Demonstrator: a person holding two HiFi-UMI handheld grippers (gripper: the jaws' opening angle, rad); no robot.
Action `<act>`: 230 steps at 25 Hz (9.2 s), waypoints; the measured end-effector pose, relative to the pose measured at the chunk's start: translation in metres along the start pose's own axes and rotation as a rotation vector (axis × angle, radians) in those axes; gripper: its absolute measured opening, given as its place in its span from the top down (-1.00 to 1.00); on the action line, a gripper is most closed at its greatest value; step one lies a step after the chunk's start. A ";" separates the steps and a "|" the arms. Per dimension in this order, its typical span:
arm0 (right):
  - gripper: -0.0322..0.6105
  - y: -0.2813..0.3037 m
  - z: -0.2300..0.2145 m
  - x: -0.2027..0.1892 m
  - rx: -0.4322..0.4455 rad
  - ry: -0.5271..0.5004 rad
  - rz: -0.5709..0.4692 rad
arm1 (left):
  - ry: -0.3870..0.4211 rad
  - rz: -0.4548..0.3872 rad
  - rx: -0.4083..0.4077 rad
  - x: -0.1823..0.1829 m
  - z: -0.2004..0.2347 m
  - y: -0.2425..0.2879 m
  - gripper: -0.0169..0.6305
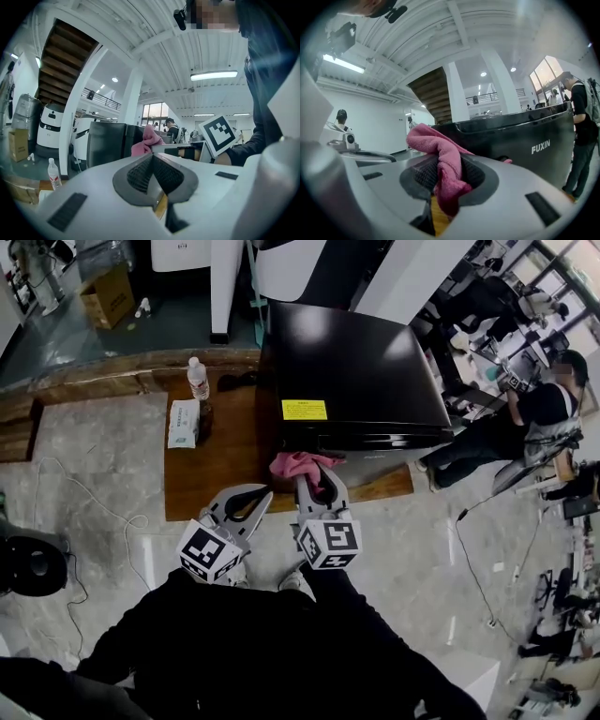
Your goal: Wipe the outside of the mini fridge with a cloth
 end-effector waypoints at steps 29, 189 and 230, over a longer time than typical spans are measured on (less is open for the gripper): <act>0.57 -0.032 -0.274 0.020 -0.051 0.024 -0.026 | 0.040 0.022 -0.070 0.008 -0.077 0.266 0.93; 0.60 0.317 -0.052 0.231 0.598 -0.412 0.411 | 0.134 -0.047 0.416 0.223 0.271 0.141 0.93; 0.65 0.157 -0.032 0.127 0.736 -0.735 0.628 | 0.142 0.092 0.543 0.162 0.109 0.107 0.93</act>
Point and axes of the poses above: the fingertips, and each gripper's own axes: y forward along the fingers, z to its left, x out of its top, the point moved 3 cm from there along -y, backward along the fingers, and after that the axes turned 8 degrees about -x, right-handed, at the moved point
